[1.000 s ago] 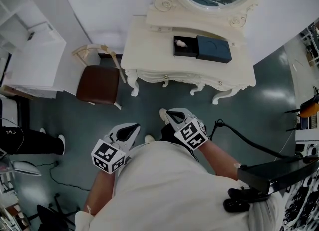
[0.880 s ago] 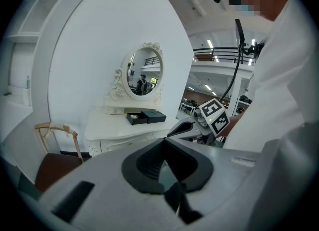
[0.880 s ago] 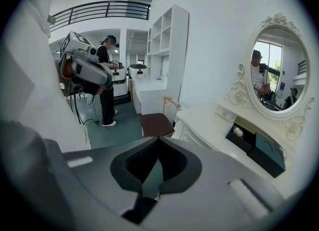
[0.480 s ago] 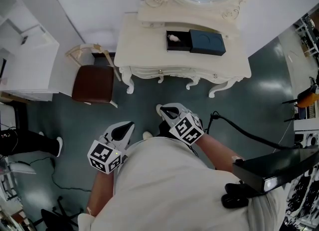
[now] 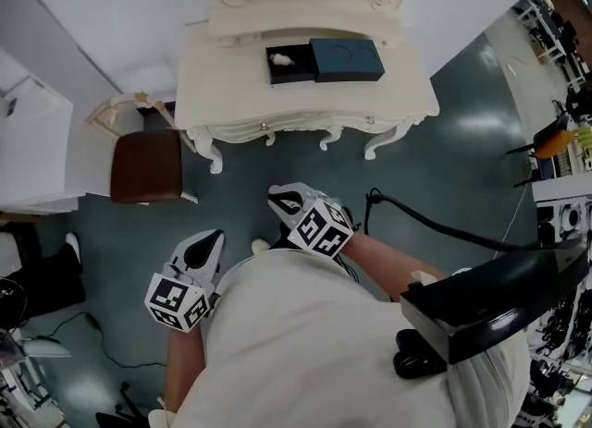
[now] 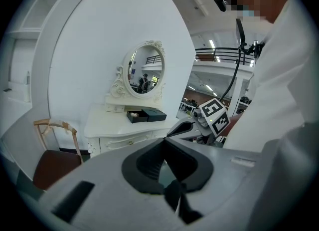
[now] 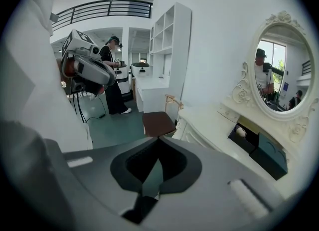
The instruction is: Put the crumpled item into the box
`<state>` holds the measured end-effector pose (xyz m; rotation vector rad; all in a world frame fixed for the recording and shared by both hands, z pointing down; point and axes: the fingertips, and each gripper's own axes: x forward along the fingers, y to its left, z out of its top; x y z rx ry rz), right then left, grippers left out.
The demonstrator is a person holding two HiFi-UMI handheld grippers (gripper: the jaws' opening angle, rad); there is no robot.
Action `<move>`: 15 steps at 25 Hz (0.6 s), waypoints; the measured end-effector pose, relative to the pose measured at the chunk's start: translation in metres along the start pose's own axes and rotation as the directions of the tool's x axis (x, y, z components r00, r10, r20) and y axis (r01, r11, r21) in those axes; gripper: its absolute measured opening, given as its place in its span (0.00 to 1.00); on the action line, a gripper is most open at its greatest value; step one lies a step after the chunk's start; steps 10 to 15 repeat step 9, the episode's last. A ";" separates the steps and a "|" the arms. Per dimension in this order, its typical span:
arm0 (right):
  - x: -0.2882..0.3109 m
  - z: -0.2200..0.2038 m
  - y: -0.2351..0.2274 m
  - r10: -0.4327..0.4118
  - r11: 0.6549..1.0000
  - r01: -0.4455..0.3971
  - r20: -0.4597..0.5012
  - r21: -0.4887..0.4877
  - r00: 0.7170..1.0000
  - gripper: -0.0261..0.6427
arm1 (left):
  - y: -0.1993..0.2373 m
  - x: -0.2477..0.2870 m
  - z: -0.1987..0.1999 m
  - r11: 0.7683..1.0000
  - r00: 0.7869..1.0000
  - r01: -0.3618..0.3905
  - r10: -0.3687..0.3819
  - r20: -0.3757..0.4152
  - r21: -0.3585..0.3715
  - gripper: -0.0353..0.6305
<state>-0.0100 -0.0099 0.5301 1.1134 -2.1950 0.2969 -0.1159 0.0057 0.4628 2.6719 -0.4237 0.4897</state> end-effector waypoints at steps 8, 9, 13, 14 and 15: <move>0.011 -0.001 -0.019 0.004 1.000 -0.004 -0.005 0.002 1.000 0.04 | 0.013 0.018 0.007 1.000 1.000 0.011 -0.011 -0.012 -0.005 0.06; 0.012 0.000 -0.022 0.005 1.000 -0.005 -0.004 0.002 1.000 0.04 | 0.015 0.020 0.008 1.000 1.000 0.012 -0.012 -0.013 -0.005 0.06; 0.012 0.000 -0.022 0.005 1.000 -0.005 -0.004 0.002 1.000 0.04 | 0.015 0.020 0.008 1.000 1.000 0.012 -0.012 -0.013 -0.005 0.06; 0.012 0.000 -0.022 0.005 1.000 -0.005 -0.004 0.002 1.000 0.04 | 0.015 0.020 0.008 1.000 1.000 0.012 -0.012 -0.013 -0.005 0.06; 0.012 0.000 -0.022 0.005 1.000 -0.005 -0.004 0.002 1.000 0.04 | 0.015 0.020 0.008 1.000 1.000 0.012 -0.012 -0.013 -0.005 0.06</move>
